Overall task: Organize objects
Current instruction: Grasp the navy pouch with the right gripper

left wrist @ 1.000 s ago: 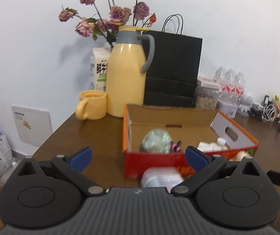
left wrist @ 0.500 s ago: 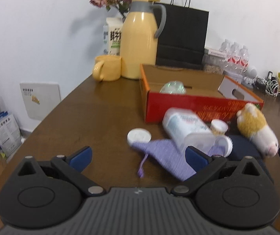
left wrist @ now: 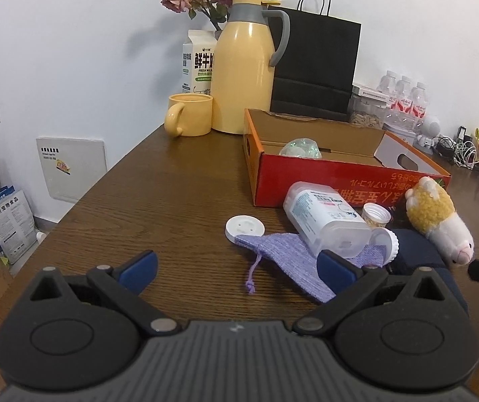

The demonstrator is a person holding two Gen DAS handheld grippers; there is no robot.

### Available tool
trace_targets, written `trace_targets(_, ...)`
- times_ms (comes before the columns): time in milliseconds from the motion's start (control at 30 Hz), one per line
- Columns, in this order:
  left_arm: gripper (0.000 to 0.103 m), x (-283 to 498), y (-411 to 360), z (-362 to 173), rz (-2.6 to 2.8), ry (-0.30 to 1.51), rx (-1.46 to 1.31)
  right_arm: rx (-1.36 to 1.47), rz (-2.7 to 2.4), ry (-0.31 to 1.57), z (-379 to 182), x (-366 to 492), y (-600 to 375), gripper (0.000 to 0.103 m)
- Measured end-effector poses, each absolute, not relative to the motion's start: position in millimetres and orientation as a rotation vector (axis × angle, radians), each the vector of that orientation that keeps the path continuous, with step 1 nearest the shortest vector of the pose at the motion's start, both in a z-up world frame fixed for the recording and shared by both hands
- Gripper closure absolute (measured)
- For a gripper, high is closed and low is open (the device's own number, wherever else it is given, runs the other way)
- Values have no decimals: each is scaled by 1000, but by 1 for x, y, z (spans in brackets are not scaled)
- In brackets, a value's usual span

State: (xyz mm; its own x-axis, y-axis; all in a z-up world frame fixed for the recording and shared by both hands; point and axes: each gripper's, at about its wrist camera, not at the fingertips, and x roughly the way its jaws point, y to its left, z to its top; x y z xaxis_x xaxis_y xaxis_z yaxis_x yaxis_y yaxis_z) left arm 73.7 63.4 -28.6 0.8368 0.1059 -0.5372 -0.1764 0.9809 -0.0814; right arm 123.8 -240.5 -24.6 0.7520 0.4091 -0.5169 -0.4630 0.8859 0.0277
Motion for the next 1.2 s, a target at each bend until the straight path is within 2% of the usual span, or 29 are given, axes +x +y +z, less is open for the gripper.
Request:
trace_targets(433,0,69,69,-36,126,567,-159,-108,522,698,-48,133,-189,2)
trace_targets(567,0,70,71,-39,115,572,-168,-90,481,730,-53,144,-181,11)
trace_targets(667,0,71,71,-41,105,577,-171,-112,434,733,-57,148,-176,23)
trace_targets(933,0,73,70,-46,93,590,-178,-161,443,723,-62,148,-174,24)
trace_targets(1100,0,71,70,-45,96,590,-179,-153,480,718,-60,150,-180,34)
trace_targets(1200,0,72,70,-46,97,596,-174,-118,482,697,-58,145,-185,37)
